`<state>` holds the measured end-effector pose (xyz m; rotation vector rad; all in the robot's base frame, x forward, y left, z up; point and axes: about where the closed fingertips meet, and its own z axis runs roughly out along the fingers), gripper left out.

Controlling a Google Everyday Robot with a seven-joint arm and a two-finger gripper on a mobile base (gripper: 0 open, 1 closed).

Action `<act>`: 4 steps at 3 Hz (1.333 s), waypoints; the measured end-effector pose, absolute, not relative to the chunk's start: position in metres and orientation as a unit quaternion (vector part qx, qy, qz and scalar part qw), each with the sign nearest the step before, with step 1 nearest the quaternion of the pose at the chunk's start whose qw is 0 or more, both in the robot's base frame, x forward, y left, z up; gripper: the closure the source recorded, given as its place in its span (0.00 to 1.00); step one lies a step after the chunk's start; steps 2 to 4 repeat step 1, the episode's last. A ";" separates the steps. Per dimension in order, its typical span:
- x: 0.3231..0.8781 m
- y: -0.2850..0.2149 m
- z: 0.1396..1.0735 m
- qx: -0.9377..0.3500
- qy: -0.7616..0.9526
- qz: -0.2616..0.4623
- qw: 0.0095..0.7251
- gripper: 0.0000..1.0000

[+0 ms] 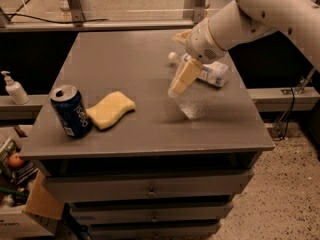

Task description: Move sponge near pepsi can

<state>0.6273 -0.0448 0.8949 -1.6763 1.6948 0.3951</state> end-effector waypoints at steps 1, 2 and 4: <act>0.657 -0.037 0.919 -0.653 0.639 0.142 0.381 0.00; 0.657 -0.037 0.919 -0.653 0.639 0.142 0.381 0.00; 0.657 -0.037 0.919 -0.653 0.639 0.142 0.381 0.00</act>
Offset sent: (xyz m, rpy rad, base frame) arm 0.0000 0.0000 0.0000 0.0000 0.0000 0.0000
